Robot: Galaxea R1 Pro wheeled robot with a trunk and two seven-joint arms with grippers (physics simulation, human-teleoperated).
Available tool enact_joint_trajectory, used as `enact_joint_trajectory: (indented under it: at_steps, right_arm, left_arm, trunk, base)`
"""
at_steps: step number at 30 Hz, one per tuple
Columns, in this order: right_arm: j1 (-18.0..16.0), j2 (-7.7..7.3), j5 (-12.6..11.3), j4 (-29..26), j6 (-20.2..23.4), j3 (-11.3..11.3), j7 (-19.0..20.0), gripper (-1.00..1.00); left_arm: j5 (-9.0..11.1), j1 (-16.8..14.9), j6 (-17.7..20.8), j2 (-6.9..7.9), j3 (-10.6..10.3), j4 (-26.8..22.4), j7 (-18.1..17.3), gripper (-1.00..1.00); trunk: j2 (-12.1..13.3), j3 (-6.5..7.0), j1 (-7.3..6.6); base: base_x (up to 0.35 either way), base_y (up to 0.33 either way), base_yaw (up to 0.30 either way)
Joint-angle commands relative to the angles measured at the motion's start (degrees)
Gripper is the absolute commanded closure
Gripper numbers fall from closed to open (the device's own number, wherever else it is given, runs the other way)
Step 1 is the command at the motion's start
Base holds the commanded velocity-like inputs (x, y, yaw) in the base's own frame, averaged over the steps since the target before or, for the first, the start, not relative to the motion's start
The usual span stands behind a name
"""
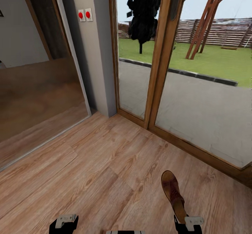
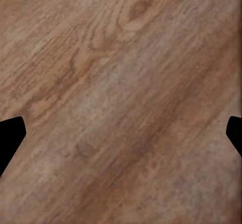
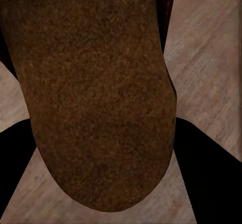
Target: Pick up the two gym shoes and the two sandals from the corridor floor and place them onto the hallstand (shoe rack) in the corridor, making sure they are on the rack and not on the floor. Arrange them so the two gym shoes are next to each other and the two sandals are next to each other.
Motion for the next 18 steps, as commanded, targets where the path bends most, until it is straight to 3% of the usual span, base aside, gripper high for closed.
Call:
enact_joint_trajectory:
  at_steps: [1,12,18]
  right_arm:
    - [0.0,0.03,0.6,0.1,-0.1,-0.3,-0.3,1.0]
    - [0.0,0.0,0.6,0.1,-0.1,-0.3,-0.3,1.0]
    - [0.0,-0.07,0.6,0.1,-0.1,-0.3,-0.2,1.0]
  left_arm:
    - [0.1,0.0,-0.1,0.0,0.4,0.1,-0.5,-1.0]
    - [0.1,0.0,-0.1,0.0,0.4,0.1,-0.5,-1.0]
    - [0.1,0.0,-0.2,0.0,0.4,0.1,-0.6,-1.0]
  trunk:
    - [0.4,0.24,-0.23]
    - [4.8,3.21,-2.65]
    - [4.8,3.74,-2.65]
  base:
    - [0.0,0.0,-0.069]
    - [0.0,0.0,-0.071]
    - [0.0,0.0,-0.129]
